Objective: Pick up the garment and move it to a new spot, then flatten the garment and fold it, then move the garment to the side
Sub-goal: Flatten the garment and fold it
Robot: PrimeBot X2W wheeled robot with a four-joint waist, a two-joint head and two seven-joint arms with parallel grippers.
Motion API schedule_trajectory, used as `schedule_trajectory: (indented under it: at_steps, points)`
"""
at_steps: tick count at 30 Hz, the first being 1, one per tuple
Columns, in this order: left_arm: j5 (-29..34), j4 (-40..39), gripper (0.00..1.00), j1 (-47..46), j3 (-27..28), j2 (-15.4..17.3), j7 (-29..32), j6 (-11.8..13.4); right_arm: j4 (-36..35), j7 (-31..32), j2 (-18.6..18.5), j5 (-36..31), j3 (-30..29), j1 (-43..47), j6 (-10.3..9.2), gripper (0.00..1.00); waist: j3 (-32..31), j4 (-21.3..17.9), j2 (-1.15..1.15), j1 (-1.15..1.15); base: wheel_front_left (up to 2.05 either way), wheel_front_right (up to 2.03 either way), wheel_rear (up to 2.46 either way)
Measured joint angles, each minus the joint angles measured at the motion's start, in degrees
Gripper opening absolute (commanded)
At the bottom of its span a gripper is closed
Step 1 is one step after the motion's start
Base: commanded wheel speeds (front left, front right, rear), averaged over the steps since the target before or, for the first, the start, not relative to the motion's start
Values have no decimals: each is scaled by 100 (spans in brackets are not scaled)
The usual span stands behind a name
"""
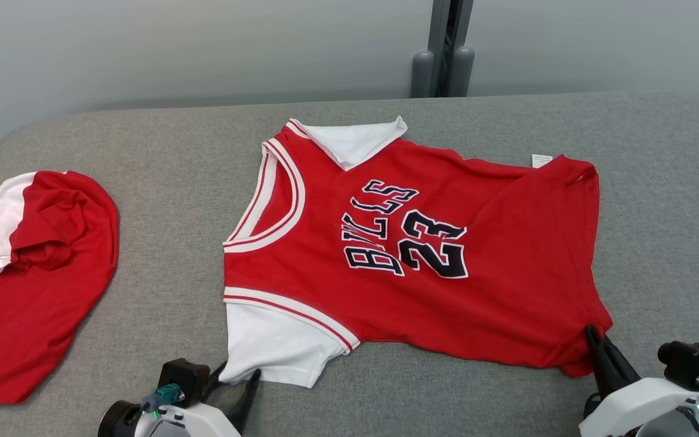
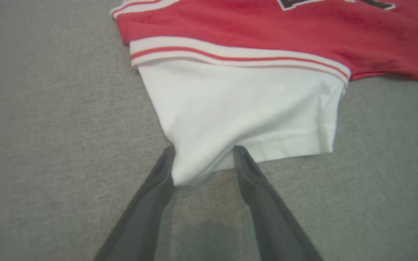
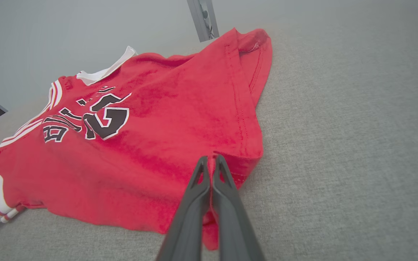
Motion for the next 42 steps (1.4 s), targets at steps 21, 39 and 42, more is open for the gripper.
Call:
schedule_trajectory:
  at_steps: [21, 39, 42]
  points:
    - [-3287, -2512, 0, 455, -612, 643, 1343, -185, 19, -271, -187, 55, 178, -286, 0, 0, -254, 85, 0, 0, 0, 0, 0]
    - [-6431, -4536, 0, -884, 1066, 168, 1173, 573, -1389, 436, -935, 725, -4, -1842, 0, 0, -751, -221, 0, 0, 0, 0, 0]
    - [-6633, -4501, 0, -1188, 1368, 74, 1087, 980, -1591, 690, -944, 932, -176, -2063, 0, 0, -777, -269, 0, 0, 0, 0, 0]
